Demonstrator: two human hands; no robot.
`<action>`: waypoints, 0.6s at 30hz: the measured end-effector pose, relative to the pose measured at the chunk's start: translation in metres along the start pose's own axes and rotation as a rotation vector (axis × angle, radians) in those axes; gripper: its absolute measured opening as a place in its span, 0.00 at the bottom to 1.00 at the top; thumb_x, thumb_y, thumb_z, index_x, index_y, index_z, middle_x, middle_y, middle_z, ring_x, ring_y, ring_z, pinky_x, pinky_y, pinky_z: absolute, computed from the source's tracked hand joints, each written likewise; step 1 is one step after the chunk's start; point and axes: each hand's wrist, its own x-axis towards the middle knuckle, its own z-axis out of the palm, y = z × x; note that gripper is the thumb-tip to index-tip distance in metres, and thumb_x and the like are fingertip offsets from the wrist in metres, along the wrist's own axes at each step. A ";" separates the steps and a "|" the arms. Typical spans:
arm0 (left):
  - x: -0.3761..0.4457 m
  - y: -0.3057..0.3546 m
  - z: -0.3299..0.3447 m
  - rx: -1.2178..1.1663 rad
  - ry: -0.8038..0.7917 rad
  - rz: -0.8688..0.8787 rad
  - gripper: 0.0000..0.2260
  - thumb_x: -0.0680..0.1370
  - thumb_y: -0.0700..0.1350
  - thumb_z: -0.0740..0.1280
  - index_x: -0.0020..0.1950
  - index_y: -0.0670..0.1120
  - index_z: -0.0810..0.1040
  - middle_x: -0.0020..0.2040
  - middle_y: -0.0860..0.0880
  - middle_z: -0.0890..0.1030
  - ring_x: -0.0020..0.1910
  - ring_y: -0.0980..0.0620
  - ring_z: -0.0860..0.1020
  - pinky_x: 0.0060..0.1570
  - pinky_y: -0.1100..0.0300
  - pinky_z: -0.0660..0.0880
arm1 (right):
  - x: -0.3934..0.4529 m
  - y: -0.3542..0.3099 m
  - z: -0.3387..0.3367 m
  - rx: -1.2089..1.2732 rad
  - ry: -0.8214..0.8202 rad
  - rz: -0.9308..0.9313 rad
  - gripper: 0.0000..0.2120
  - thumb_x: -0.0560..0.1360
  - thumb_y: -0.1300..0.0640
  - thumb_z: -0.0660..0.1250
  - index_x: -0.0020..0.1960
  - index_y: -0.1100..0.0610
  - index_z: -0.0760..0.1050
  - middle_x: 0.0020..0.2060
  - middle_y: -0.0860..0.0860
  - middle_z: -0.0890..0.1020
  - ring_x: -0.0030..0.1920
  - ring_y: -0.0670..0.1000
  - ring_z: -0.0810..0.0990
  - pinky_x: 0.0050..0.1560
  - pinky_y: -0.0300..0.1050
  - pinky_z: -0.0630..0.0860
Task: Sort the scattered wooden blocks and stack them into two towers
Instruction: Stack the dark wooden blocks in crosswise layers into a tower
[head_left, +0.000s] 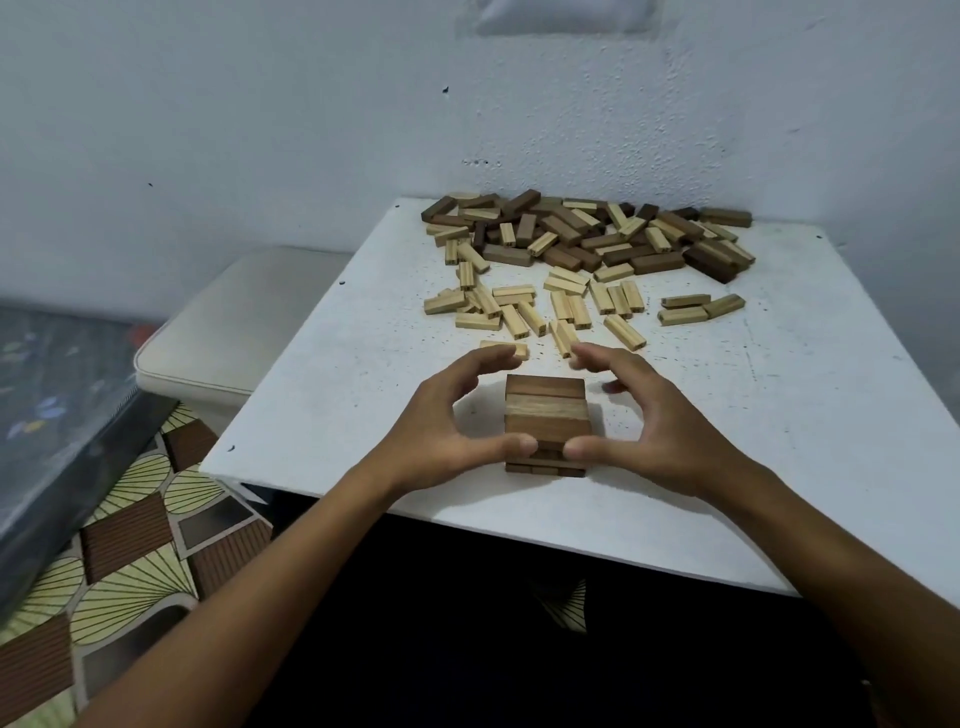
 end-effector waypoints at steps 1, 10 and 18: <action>-0.001 0.002 0.002 -0.043 0.015 -0.021 0.31 0.69 0.62 0.70 0.70 0.56 0.70 0.68 0.60 0.74 0.69 0.62 0.69 0.71 0.54 0.64 | -0.001 -0.002 0.004 0.111 0.042 0.046 0.40 0.66 0.34 0.67 0.75 0.43 0.61 0.68 0.39 0.70 0.66 0.37 0.67 0.62 0.34 0.66; 0.001 0.017 0.049 -0.558 0.265 -0.337 0.39 0.73 0.73 0.48 0.75 0.50 0.65 0.74 0.55 0.68 0.73 0.60 0.64 0.76 0.53 0.56 | -0.007 -0.029 0.053 0.763 0.284 0.327 0.45 0.65 0.30 0.43 0.78 0.51 0.55 0.69 0.40 0.65 0.63 0.36 0.68 0.50 0.22 0.68; 0.000 0.026 0.061 -0.607 0.328 -0.356 0.29 0.74 0.70 0.45 0.64 0.58 0.73 0.67 0.52 0.76 0.67 0.55 0.72 0.72 0.52 0.64 | -0.008 -0.044 0.063 0.768 0.342 0.277 0.26 0.72 0.33 0.42 0.50 0.43 0.75 0.44 0.38 0.82 0.45 0.33 0.80 0.42 0.26 0.73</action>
